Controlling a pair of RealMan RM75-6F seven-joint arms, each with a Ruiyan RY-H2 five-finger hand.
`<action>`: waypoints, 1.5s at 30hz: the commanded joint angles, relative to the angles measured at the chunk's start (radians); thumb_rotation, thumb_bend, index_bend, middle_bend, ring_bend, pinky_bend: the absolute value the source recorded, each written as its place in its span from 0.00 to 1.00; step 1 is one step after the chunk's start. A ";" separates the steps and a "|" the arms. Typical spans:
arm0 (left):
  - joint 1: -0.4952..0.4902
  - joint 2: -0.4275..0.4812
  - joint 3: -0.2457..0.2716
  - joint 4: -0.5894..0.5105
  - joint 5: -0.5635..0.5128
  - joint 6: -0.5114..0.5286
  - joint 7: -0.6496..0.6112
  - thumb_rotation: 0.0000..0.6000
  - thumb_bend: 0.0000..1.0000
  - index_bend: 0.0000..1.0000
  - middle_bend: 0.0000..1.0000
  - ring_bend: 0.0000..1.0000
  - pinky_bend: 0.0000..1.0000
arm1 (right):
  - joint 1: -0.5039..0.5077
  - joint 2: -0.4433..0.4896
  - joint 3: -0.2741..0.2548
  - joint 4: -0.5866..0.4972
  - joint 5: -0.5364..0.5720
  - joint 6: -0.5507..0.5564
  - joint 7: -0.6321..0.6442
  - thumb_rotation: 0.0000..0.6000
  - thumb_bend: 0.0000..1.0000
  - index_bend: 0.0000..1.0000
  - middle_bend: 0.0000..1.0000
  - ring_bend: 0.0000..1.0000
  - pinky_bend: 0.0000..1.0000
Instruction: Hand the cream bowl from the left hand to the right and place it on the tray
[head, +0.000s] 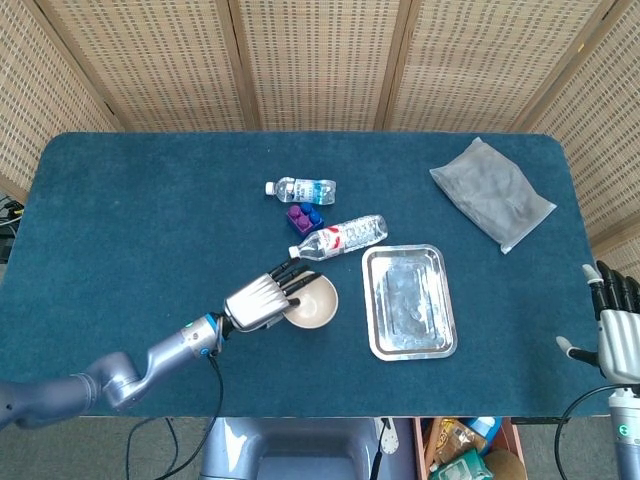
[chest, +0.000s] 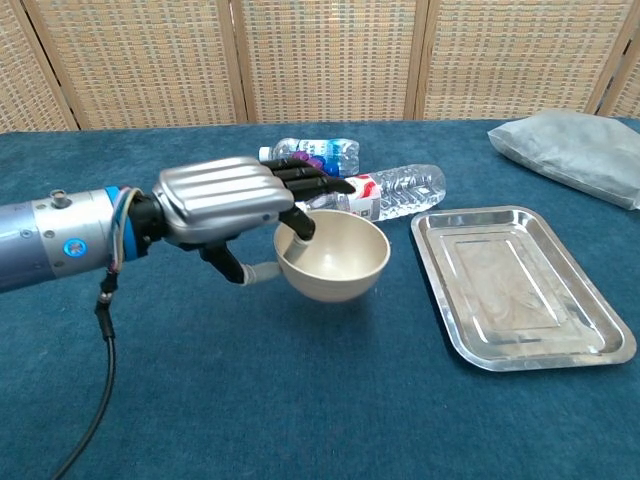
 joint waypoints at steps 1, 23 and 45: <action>-0.015 -0.024 0.005 0.016 -0.007 -0.018 0.011 1.00 0.46 0.63 0.00 0.00 0.00 | -0.001 0.001 0.002 0.002 0.003 0.000 0.003 1.00 0.00 0.00 0.00 0.00 0.00; 0.123 0.211 -0.018 -0.205 -0.152 0.148 0.013 1.00 0.00 0.00 0.00 0.00 0.00 | 0.011 -0.008 -0.014 0.010 -0.023 -0.020 -0.001 1.00 0.00 0.00 0.00 0.00 0.00; 0.507 0.512 -0.103 -0.287 -0.529 0.389 -0.120 1.00 0.00 0.00 0.00 0.00 0.00 | 0.540 -0.174 -0.099 0.115 -0.559 -0.494 0.061 1.00 0.00 0.06 0.00 0.00 0.00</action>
